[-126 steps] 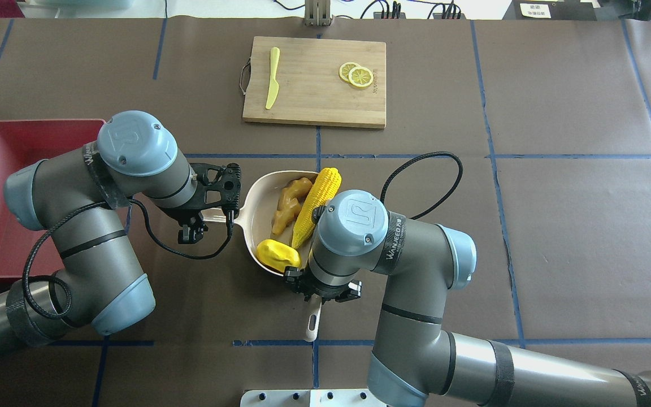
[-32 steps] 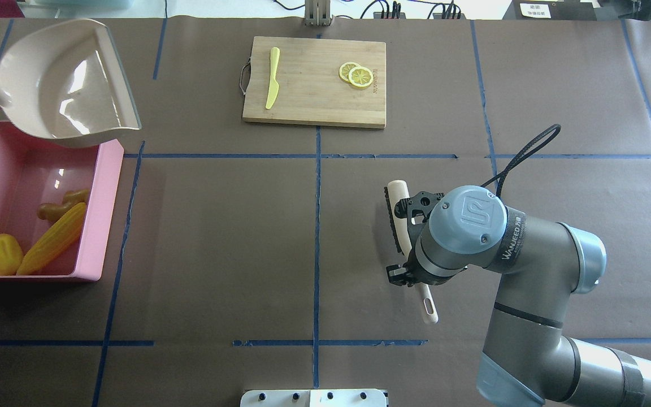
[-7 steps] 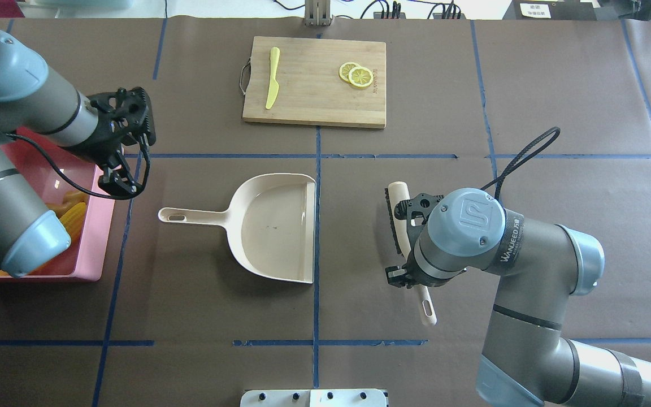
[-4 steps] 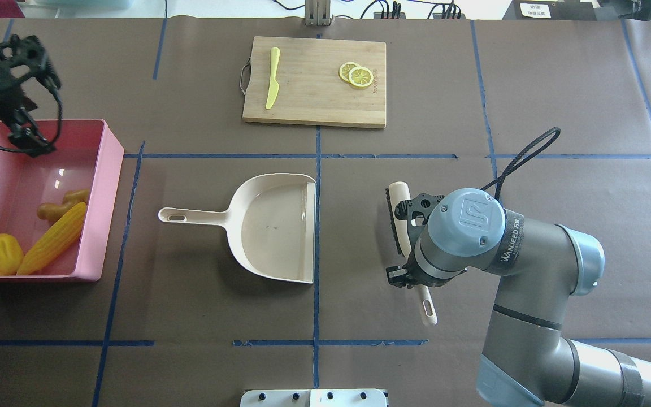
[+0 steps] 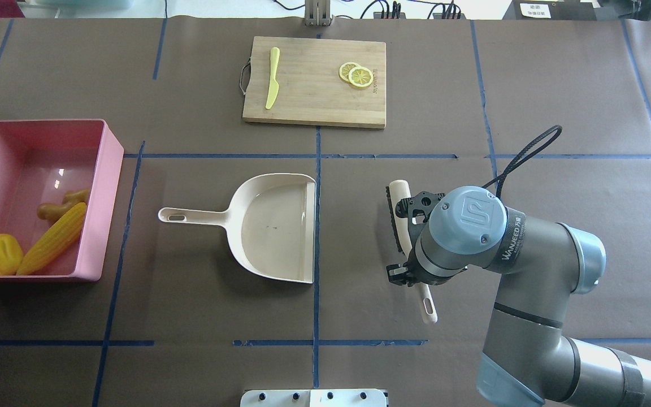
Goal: Sweep and dump trash into bin
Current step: 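Carry the white-handled brush away from the dustpan with the right gripper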
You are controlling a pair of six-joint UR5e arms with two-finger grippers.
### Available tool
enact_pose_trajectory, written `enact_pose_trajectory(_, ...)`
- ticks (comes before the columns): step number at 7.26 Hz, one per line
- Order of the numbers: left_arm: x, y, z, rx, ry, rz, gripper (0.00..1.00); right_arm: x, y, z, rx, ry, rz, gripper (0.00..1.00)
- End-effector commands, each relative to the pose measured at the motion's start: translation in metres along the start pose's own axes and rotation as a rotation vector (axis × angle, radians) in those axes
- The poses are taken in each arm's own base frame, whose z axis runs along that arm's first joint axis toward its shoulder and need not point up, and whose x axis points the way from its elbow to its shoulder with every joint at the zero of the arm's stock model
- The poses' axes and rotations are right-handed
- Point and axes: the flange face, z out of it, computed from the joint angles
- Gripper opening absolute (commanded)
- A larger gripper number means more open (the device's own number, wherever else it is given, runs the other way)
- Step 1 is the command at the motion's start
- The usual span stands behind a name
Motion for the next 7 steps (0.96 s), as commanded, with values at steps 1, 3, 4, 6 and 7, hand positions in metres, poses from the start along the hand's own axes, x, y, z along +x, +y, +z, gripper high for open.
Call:
enact_pose_trajectory(1, -0.062, 0.095, 0.039, -0.011, 0.085, -0.158, 1.00, 0.000, -0.001, -0.002, 0.003, -0.003, 0.001, 0.00)
enact_pose_trajectory(3, -0.058, 0.126, 0.052, -0.036, 0.121, -0.200, 1.00, 0.009, -0.014, -0.011, 0.018, -0.007, 0.007, 0.00)
enact_pose_trajectory(4, -0.051, 0.120, 0.042, -0.032, 0.121, -0.198, 1.00, 0.020, -0.025, -0.017, 0.030, -0.004, 0.011, 0.00)
enact_pose_trajectory(6, -0.047, 0.116, 0.035, -0.078, 0.134, -0.238, 1.00, 0.089, -0.040, -0.043, 0.013, -0.012, -0.016, 0.00)
enact_pose_trajectory(7, -0.047, 0.124, 0.040, -0.084, 0.143, -0.246, 1.00, 0.143, -0.038, -0.051, 0.006, 0.014, -0.044, 0.00)
